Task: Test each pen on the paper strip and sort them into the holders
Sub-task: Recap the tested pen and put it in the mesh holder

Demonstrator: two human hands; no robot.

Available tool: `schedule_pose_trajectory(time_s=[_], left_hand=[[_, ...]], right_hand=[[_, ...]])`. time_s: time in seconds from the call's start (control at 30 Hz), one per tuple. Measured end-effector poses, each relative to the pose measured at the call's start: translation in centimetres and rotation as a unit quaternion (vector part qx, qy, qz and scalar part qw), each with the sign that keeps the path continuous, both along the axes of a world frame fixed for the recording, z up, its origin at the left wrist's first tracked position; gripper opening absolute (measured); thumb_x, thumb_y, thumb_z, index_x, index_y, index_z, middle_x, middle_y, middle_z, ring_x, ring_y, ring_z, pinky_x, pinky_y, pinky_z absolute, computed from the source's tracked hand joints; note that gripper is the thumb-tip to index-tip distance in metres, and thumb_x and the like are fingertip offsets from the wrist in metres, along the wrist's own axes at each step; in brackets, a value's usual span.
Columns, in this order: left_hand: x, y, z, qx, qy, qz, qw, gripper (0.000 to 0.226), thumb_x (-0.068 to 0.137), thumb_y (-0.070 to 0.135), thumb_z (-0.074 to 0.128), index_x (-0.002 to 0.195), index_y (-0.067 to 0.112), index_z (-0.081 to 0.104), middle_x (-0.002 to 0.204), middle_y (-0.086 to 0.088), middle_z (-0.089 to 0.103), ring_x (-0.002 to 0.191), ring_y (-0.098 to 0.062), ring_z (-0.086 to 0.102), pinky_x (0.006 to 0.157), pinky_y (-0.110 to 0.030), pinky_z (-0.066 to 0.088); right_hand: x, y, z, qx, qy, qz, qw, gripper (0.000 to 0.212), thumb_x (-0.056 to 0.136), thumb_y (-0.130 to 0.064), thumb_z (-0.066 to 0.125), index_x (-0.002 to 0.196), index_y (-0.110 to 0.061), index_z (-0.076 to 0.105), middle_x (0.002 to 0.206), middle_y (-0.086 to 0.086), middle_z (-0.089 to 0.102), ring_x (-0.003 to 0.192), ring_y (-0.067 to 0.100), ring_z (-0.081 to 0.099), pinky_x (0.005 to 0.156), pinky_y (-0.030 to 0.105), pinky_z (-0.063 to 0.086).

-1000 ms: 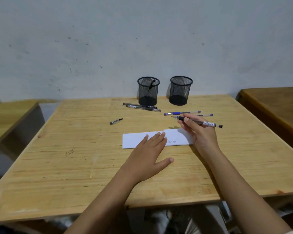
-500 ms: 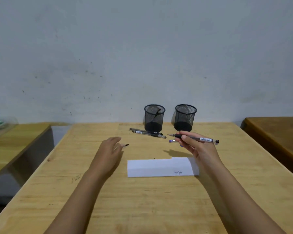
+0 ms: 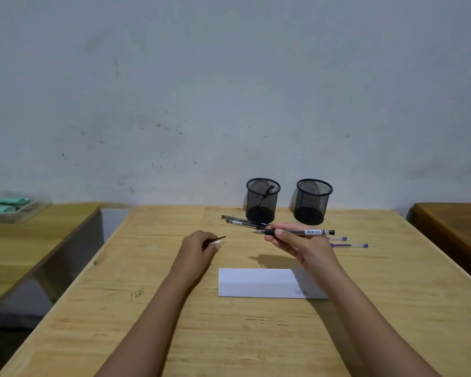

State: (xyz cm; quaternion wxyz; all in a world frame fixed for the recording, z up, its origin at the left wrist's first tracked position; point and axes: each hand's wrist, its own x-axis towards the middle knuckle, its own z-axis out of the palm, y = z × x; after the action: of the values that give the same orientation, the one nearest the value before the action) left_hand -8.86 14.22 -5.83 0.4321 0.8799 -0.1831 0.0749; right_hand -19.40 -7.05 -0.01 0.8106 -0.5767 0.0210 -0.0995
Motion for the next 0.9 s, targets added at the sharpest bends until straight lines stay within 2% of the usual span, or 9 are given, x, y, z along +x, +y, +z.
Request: schedule_pose_trajectory(time_s=[0.1, 0.17, 0.3, 0.5, 0.63, 0.8, 0.9], left_hand=[[-2.1, -1.0, 1.5, -0.159, 0.056, -0.014, 0.986, 0.010, 0.083, 0.007, 0.068, 0.093, 0.010, 0.070, 0.090, -0.001, 0.069, 0.085, -0.008, 0.064, 0.067, -0.009, 0.048], [-2.9, -1.4, 2.5, -0.216, 0.077, -0.035, 0.973, 0.014, 0.080, 0.006, 0.071, 0.090, 0.015, 0.072, 0.089, 0.001, 0.071, 0.082, -0.006, 0.065, 0.067, -0.011, 0.048], [-3.5, -1.6, 4.0, -0.234, 0.063, -0.077, 0.967, 0.022, 0.073, 0.005, 0.076, 0.084, 0.024, 0.073, 0.084, 0.004, 0.073, 0.080, -0.006, 0.068, 0.074, -0.017, 0.052], [-4.6, -2.2, 5.3, -0.251, 0.063, -0.123, 0.958, 0.023, 0.071, 0.002, 0.077, 0.084, 0.021, 0.075, 0.083, 0.000, 0.075, 0.081, -0.012, 0.069, 0.077, -0.021, 0.054], [-5.6, -2.9, 5.9, -0.322, 0.091, -0.137, 0.932, 0.019, 0.070, 0.000, 0.076, 0.087, 0.007, 0.074, 0.090, -0.009, 0.074, 0.083, -0.013, 0.069, 0.077, -0.021, 0.054], [-6.9, -3.5, 6.0, -0.391, 0.138, -0.137, 0.899, 0.028, 0.060, 0.017, 0.078, 0.087, 0.010, 0.075, 0.089, -0.009, 0.075, 0.085, -0.018, 0.070, 0.082, -0.026, 0.056], [-7.2, -4.0, 6.5, -0.393, 0.124, -0.130, 0.902, 0.022, 0.067, 0.005, 0.077, 0.089, 0.005, 0.073, 0.083, -0.005, 0.075, 0.081, -0.016, 0.071, 0.078, -0.024, 0.056]], right_hand=[[-0.1, 0.3, 0.2, -0.005, 0.004, 0.004, 1.000, 0.021, 0.080, 0.006, 0.062, 0.100, 0.008, 0.067, 0.096, 0.023, 0.071, 0.089, 0.031, 0.070, 0.079, 0.025, 0.057], [-0.2, 0.5, 0.4, -0.003, 0.006, 0.004, 1.000, 0.020, 0.080, 0.006, 0.062, 0.099, 0.008, 0.067, 0.095, 0.023, 0.071, 0.087, 0.030, 0.071, 0.078, 0.024, 0.057], [-0.4, 0.8, 0.8, 0.004, -0.002, 0.009, 1.000, 0.018, 0.081, 0.006, 0.061, 0.098, 0.008, 0.067, 0.092, 0.019, 0.073, 0.083, 0.028, 0.071, 0.076, 0.023, 0.057], [-1.0, 0.9, 1.2, 0.012, -0.007, 0.020, 1.000, 0.017, 0.082, 0.006, 0.060, 0.097, 0.007, 0.067, 0.091, 0.018, 0.073, 0.083, 0.028, 0.071, 0.073, 0.022, 0.057], [-1.3, 1.0, 1.5, 0.028, -0.008, 0.026, 0.999, 0.017, 0.079, 0.005, 0.061, 0.095, 0.007, 0.067, 0.086, 0.018, 0.073, 0.080, 0.026, 0.072, 0.071, 0.020, 0.056], [-1.7, 1.0, 1.8, 0.035, -0.013, 0.030, 0.999, 0.025, 0.068, -0.002, 0.066, 0.092, 0.006, 0.067, 0.079, 0.015, 0.073, 0.072, 0.020, 0.072, 0.066, 0.018, 0.055], [-1.8, 1.0, 1.8, 0.051, -0.027, 0.033, 0.998, 0.029, 0.068, -0.002, 0.066, 0.095, 0.007, 0.065, 0.080, 0.015, 0.073, 0.071, 0.019, 0.072, 0.066, 0.017, 0.055]])
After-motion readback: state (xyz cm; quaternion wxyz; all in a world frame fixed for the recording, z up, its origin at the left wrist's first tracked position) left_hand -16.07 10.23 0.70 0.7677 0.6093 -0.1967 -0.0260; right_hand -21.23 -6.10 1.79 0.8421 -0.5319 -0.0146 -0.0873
